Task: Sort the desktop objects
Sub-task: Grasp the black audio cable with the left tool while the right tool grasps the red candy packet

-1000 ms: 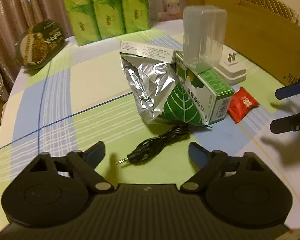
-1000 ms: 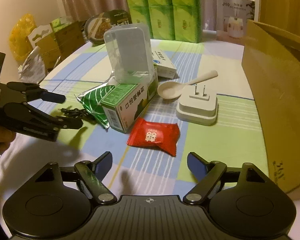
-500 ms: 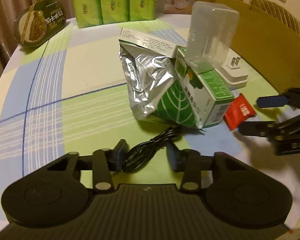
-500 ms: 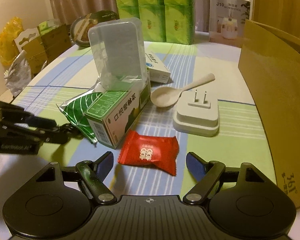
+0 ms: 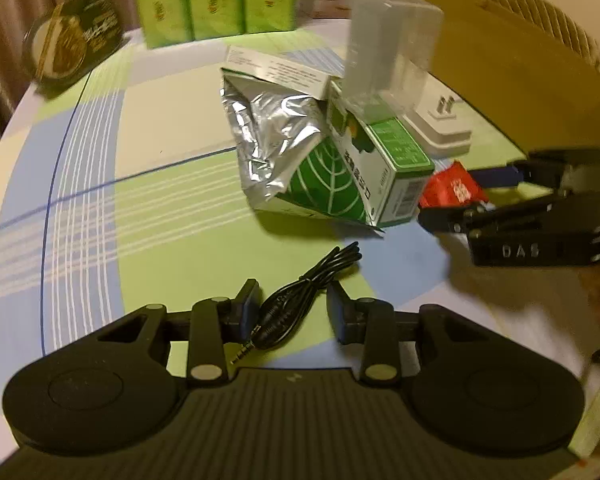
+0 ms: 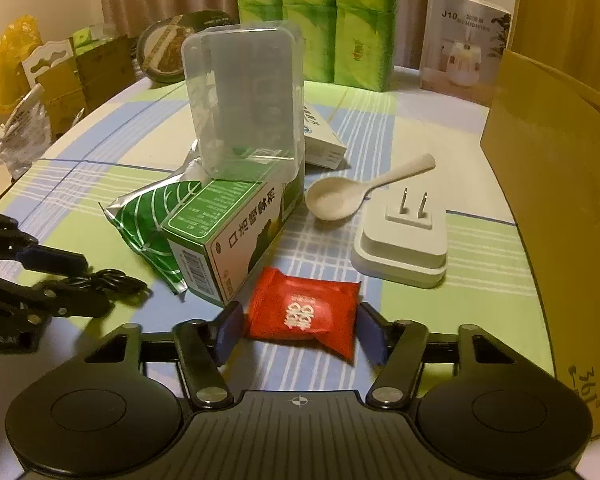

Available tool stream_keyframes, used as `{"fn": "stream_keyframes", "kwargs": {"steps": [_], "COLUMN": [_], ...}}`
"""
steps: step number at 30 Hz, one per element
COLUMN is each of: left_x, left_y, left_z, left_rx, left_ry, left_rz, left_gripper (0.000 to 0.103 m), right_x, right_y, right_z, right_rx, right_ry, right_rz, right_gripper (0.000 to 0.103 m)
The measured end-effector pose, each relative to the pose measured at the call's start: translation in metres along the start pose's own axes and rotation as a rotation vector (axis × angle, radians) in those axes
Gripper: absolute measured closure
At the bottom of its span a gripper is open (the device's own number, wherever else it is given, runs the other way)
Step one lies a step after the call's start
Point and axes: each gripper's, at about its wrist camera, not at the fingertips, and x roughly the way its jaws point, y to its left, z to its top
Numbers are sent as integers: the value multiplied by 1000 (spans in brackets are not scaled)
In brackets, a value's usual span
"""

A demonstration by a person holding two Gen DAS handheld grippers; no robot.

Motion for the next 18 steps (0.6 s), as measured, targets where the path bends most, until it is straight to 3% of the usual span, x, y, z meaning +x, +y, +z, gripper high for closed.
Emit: {"fn": "stream_keyframes", "kwargs": {"steps": [3, 13, 16, 18], "left_x": [1, -4, -6, -6], "left_y": [-4, -18, -26, -33], "left_z": [-1, -6, -9, -11], "left_rx": [17, -5, -2, 22], "left_ry": [-8, -4, -10, -13], "left_rz": [2, -50, -52, -38], "left_gripper": [68, 66, 65, 57], "right_x": [-7, -44, -49, -51], "right_y": [-2, -20, -24, -23], "right_z": [-1, -26, -30, -32], "right_rx": [-9, -33, -28, -19], "right_ry": [-2, 39, 37, 32], "right_rz": [13, 25, -8, -16], "right_gripper": [61, 62, 49, 34]}}
